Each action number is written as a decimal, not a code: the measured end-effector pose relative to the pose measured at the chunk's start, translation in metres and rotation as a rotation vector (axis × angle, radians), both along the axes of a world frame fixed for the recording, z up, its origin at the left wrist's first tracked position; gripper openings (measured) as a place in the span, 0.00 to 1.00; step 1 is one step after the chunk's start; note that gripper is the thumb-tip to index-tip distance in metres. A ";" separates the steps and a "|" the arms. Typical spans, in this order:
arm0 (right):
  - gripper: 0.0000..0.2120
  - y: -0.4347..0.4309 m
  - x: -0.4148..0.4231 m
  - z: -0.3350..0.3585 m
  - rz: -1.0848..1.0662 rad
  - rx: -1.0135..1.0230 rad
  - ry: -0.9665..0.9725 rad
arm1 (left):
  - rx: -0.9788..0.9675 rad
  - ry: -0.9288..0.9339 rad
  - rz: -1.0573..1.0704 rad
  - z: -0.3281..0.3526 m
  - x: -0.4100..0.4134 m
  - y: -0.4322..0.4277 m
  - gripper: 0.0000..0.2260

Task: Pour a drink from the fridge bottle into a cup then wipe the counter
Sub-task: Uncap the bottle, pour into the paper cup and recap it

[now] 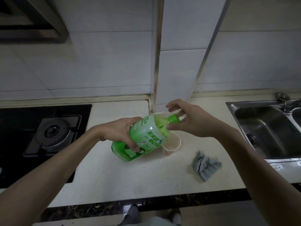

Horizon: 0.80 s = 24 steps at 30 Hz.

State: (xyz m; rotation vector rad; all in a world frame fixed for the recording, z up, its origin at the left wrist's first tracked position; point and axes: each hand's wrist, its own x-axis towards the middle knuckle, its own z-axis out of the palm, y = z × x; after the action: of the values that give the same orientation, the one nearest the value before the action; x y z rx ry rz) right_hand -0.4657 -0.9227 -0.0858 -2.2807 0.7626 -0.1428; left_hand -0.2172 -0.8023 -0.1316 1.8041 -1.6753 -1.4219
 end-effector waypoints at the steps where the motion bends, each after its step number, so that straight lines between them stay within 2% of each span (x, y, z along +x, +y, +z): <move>1: 0.17 0.001 0.001 -0.003 -0.068 -0.003 0.019 | 0.003 -0.005 -0.002 -0.001 -0.001 -0.001 0.32; 3: 0.17 0.002 0.003 -0.006 -0.135 -0.049 0.052 | 0.007 -0.021 -0.014 -0.004 -0.002 -0.001 0.32; 7: 0.09 -0.001 0.001 -0.009 -0.052 -0.057 0.068 | 0.017 -0.049 -0.028 -0.008 0.000 0.000 0.31; 11: 0.22 -0.002 -0.001 -0.014 0.003 -0.007 0.097 | 0.010 -0.044 -0.011 -0.010 0.000 0.001 0.32; 13: 0.15 0.002 0.000 -0.015 -0.073 0.028 0.082 | 0.008 -0.047 -0.010 -0.011 -0.002 0.000 0.31; 15: 0.13 0.002 0.001 -0.016 -0.131 -0.011 0.058 | 0.008 -0.052 -0.008 -0.013 -0.003 0.000 0.31; 18: 0.09 0.002 0.000 -0.016 -0.097 0.012 0.060 | 0.021 -0.047 -0.007 -0.017 -0.001 0.003 0.32; 24: 0.14 0.005 -0.007 -0.026 -0.092 0.136 -0.066 | 0.042 -0.025 0.002 -0.023 -0.002 0.008 0.32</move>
State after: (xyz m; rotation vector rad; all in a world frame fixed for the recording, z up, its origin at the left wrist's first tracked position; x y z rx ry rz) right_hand -0.4729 -0.9177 -0.1114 -2.1038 0.8181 -0.2017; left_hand -0.2191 -0.7943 -0.1546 1.8529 -1.6668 -1.4503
